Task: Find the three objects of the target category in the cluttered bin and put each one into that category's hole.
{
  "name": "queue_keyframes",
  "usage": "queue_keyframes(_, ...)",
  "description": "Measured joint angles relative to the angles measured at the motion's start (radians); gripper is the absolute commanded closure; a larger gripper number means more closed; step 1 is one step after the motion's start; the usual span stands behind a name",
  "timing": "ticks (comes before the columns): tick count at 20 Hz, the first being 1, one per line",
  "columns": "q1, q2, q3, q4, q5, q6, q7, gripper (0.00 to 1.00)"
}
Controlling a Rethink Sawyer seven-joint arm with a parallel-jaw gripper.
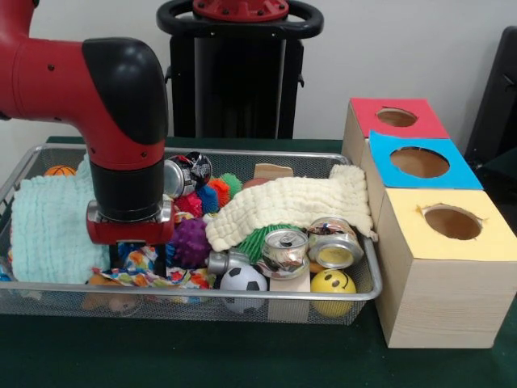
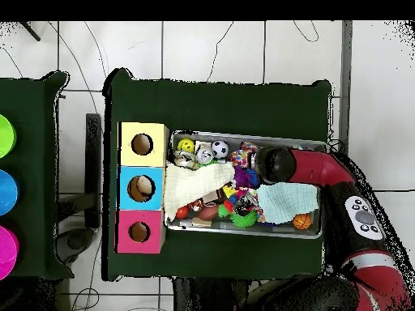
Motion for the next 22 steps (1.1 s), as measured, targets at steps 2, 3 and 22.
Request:
queue_keyframes(2, 0.000, 0.000, 0.001, 0.000, 0.000, 0.000, 0.000, 0.00)
queue_keyframes(3, 0.000, 0.000, 0.001, 0.000, -0.001, 0.000, 0.000, 0.00)
queue_keyframes(22, -0.001, 0.013, 0.031, 0.004, -0.003, 0.000, 0.000, 1.00)
